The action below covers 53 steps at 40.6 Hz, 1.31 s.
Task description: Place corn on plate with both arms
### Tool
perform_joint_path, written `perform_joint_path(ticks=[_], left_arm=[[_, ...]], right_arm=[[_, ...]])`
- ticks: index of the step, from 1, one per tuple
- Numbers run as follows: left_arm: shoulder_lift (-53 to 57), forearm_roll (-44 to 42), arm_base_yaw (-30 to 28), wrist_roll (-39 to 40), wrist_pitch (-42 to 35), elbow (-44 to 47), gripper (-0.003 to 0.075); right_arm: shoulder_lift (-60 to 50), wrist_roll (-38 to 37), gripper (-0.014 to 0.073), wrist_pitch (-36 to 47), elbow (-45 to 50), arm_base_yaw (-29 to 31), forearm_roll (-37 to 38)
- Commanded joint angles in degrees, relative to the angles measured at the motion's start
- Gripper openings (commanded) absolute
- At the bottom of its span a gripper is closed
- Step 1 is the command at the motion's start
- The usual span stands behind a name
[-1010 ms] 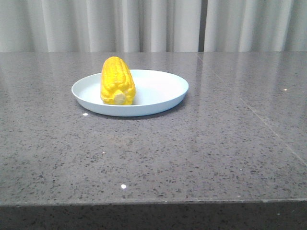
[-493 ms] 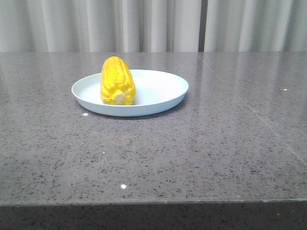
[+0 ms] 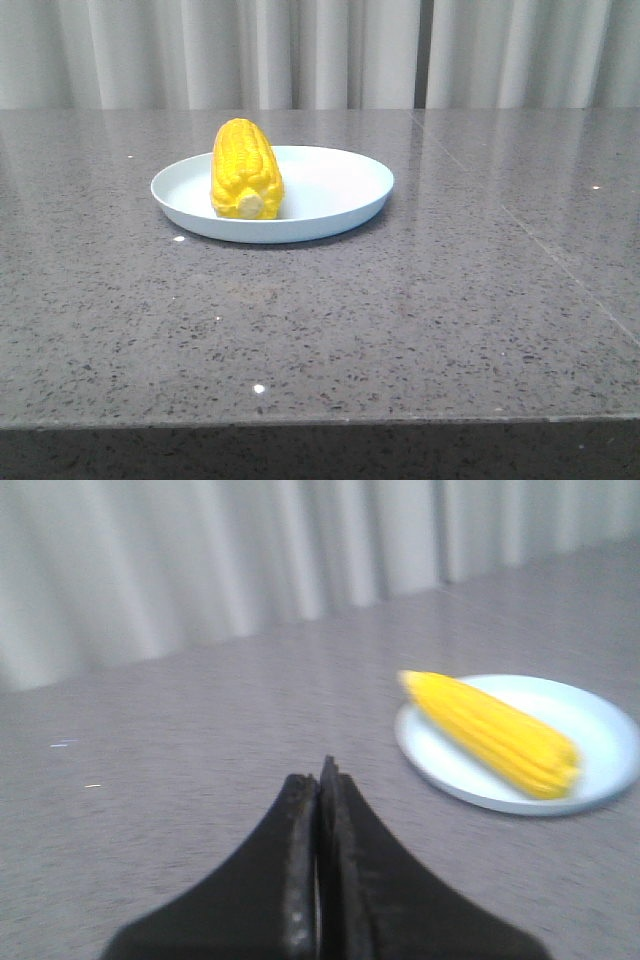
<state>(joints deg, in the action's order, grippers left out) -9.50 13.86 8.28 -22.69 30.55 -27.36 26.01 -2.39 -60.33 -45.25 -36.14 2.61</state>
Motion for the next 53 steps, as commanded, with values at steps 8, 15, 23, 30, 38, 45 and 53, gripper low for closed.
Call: perform_joint_path(ticks=[8, 15, 23, 30, 38, 45, 53], left_arm=[[7.59, -2.05, -6.39, 2.19, -15.93, 12.26, -0.0020], [11.04, -13.51, -4.33, 16.93, -21.29, 18.52, -0.0020], [11.04, -14.75, -4.11, 18.51, -28.85, 24.54, -0.0020], [11.04, -14.62, -4.11, 18.51, -34.57, 27.76, -0.0020], [11.04, -14.62, -4.11, 18.51, -34.91, 27.89, -0.0020], [11.04, -14.62, -5.97, 18.51, -34.91, 27.89, -0.0020], [11.04, -14.62, -6.62, 18.51, -34.91, 27.89, -0.0020]], right_arm=[[0.33, -0.01, -0.0068, 3.39, -1.16, 0.08, 0.94], [0.33, -0.01, -0.0068, 3.39, -1.16, 0.08, 0.94], [0.33, -0.01, -0.0068, 3.39, -1.16, 0.08, 0.94], [0.33, -0.01, -0.0068, 3.31, -1.16, 0.08, 0.94], [0.33, -0.01, -0.0068, 3.30, -1.16, 0.08, 0.94], [0.33, -0.01, -0.0068, 3.30, -1.16, 0.08, 0.94], [0.33, -0.01, -0.0068, 3.30, -1.16, 0.08, 0.94]])
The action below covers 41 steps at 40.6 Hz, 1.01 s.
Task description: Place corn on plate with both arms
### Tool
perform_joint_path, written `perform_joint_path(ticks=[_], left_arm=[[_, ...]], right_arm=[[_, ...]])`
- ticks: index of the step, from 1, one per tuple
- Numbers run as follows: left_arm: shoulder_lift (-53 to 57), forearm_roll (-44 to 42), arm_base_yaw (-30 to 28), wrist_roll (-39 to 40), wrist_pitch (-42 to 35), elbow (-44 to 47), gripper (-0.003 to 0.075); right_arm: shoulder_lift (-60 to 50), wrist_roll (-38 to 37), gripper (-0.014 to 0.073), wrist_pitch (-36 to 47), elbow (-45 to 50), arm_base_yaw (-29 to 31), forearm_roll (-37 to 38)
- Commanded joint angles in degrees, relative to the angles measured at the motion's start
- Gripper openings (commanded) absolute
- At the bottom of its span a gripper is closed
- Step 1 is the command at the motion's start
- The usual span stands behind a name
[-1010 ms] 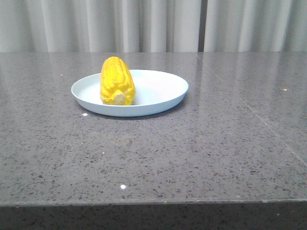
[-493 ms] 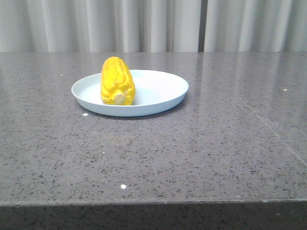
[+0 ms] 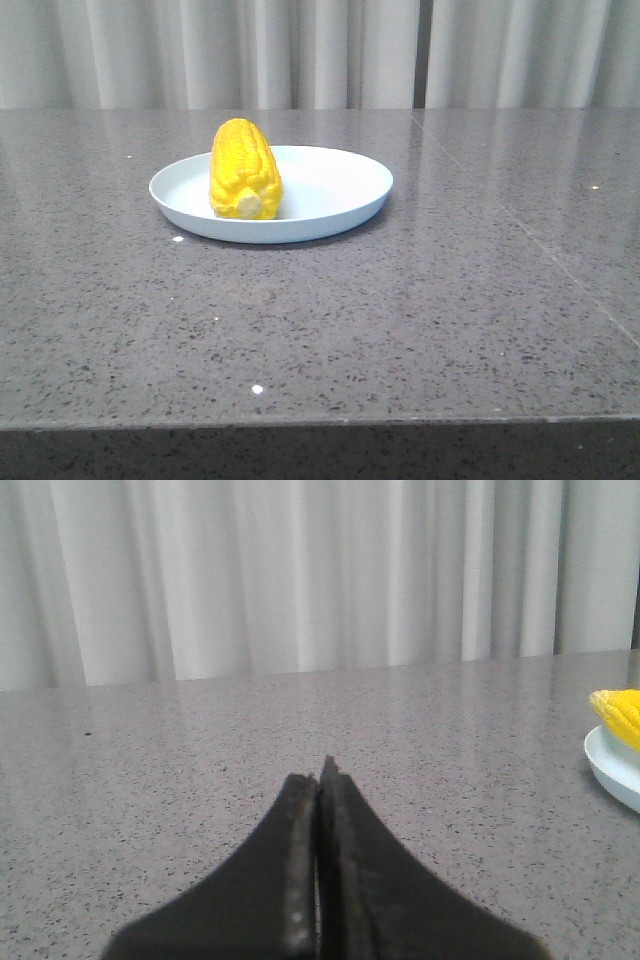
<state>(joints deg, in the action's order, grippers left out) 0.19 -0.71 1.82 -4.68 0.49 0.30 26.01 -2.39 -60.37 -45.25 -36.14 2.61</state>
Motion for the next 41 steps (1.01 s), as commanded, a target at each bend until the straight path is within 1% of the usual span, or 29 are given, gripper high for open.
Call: perform_joint_path(ticks=[1, 34, 39, 41], left_arm=[[1.35, -0.06, -0.16, 0.51, -4.85, 0.23, -0.0020], [1.35, -0.06, -0.16, 0.51, -4.85, 0.23, -0.0020], [1.23, -0.06, -0.16, 0.51, -4.85, 0.23, -0.0020], [1.23, -0.06, -0.16, 0.51, -4.85, 0.23, -0.0020]], right_arm=[[0.33, -0.01, -0.0068, 3.34, -1.16, 0.08, 0.94], [-0.55, -0.01, -0.0068, 3.88, -0.81, 0.02, 0.86], [-3.95, -0.01, -0.0068, 4.61, 1.61, 3.05, 1.00], [-6.11, -0.01, -0.0068, 7.29, 3.17, 5.12, 1.00]])
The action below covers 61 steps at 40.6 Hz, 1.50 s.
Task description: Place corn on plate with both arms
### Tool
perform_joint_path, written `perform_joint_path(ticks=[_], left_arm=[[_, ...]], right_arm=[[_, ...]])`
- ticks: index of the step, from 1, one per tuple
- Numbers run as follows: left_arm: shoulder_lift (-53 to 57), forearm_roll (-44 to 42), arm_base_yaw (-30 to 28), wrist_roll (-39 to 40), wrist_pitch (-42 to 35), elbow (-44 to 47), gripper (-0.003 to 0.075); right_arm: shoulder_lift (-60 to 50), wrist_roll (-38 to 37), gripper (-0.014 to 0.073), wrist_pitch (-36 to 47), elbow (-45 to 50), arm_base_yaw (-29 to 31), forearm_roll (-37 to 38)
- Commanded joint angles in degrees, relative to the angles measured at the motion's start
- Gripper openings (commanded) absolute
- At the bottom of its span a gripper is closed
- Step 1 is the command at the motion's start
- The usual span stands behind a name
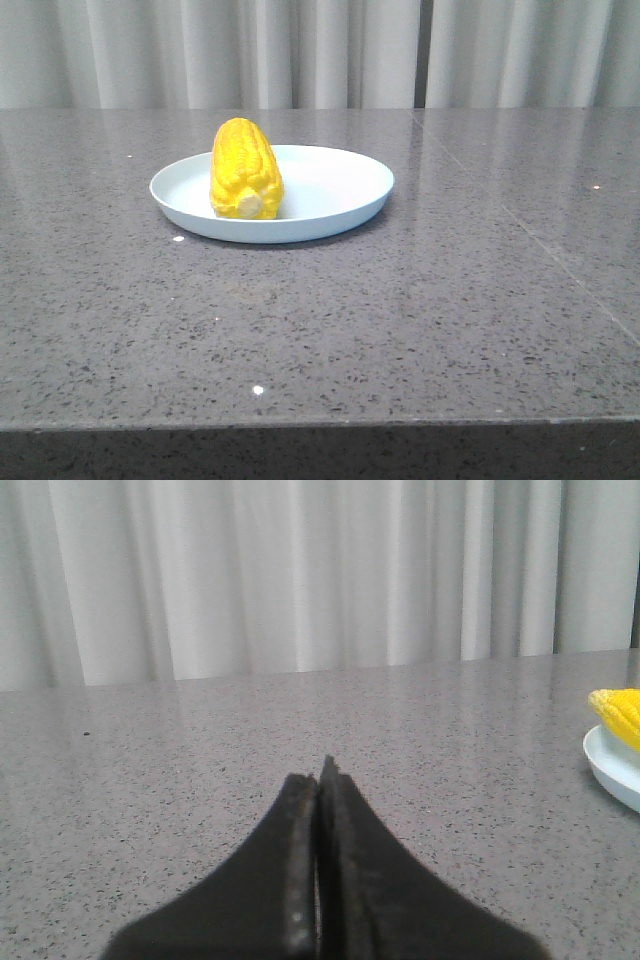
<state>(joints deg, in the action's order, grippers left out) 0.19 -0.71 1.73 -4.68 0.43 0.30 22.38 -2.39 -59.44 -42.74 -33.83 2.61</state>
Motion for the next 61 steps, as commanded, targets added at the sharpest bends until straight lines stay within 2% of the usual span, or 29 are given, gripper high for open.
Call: perform_joint_path(ticks=[1, 9, 19, 25, 33, 52, 61], left_arm=[[1.23, -0.06, -0.07, 0.51, -4.79, 0.23, -0.0020], [1.23, -0.06, -0.07, 0.51, -4.79, 0.23, -0.0020], [1.23, -0.06, -0.07, 0.51, -4.79, 0.23, -0.0020], [1.23, -0.06, -0.07, 0.51, -4.79, 0.23, -0.0020], [1.23, -0.06, -0.07, 0.51, -4.79, 0.23, -0.0020], [1.23, -0.06, -0.07, 0.51, -4.79, 0.23, -0.0020], [1.23, -0.06, -0.07, 0.51, -4.79, 0.23, -0.0020]], right_arm=[[-3.48, -0.01, -0.0068, 8.11, 1.64, 4.15, 1.00], [-11.97, -0.01, -0.0068, 25.55, 11.41, 15.42, 0.88], [-18.37, -0.01, -0.0068, 45.84, 28.92, 28.20, 0.46], [-20.34, -0.01, -0.0068, 54.55, 36.45, 32.87, -1.95], [-23.98, -0.01, -0.0068, 63.82, 43.76, 34.24, -5.27], [-23.97, -0.01, -0.0068, 62.16, 44.00, 34.24, -5.21], [-23.97, -0.01, -0.0068, 66.96, 44.00, 34.24, -5.16]])
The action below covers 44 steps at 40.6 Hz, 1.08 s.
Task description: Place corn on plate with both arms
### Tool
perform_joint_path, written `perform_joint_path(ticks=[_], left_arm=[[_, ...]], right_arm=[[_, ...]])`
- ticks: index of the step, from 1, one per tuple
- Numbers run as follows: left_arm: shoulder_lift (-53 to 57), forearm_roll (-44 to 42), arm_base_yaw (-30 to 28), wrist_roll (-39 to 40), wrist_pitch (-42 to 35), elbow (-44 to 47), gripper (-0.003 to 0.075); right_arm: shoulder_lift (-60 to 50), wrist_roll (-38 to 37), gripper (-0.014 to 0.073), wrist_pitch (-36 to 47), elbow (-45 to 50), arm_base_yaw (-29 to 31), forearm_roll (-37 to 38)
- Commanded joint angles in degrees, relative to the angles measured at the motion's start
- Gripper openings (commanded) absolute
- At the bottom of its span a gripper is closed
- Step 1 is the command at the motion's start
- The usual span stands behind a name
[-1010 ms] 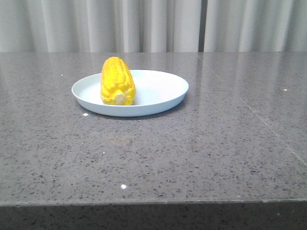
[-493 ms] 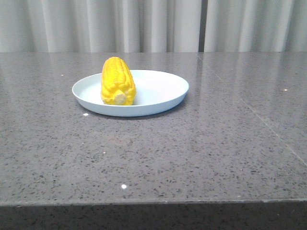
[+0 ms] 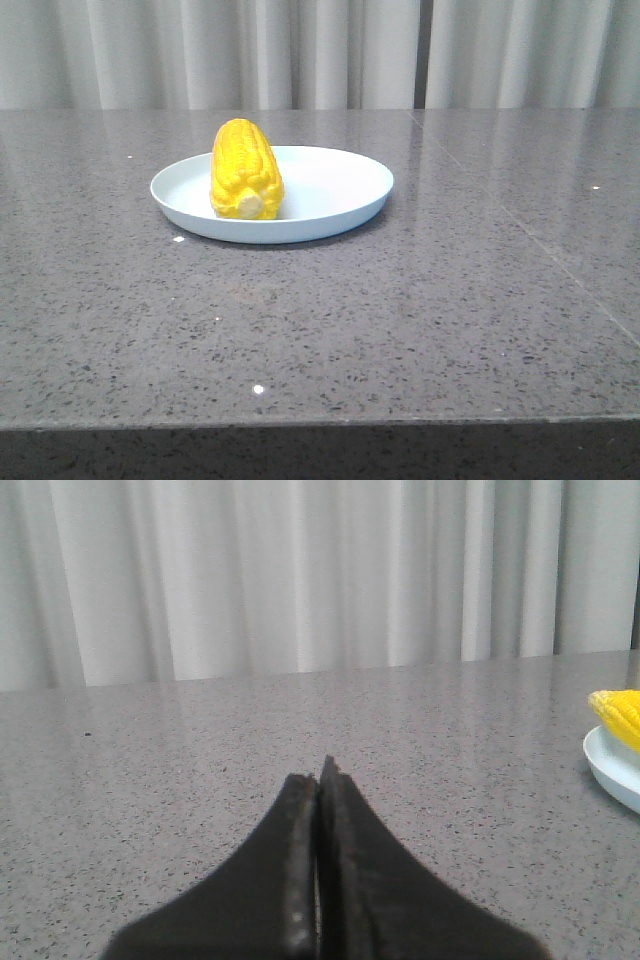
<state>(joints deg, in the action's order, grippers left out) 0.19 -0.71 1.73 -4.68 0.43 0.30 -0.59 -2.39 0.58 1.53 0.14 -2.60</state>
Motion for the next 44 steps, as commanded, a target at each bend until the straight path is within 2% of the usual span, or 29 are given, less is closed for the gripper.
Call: perform_joint_path(ticks=[1, 13, 44], left_arm=[[1.23, -0.06, -0.07, 0.51, -4.79, 0.23, -0.0020], [1.23, -0.06, -0.07, 0.51, -4.79, 0.23, -0.0020], [1.23, -0.06, -0.07, 0.51, -4.79, 0.23, -0.0020]], right_arm=[[-1.00, -0.01, -0.0068, 7.12, -0.26, 0.27, 0.05], [-1.00, -0.01, -0.0068, 6.74, -0.26, 0.27, 2.60], [-1.00, -0.01, -0.0068, 5.87, -0.26, 0.27, 2.60]])
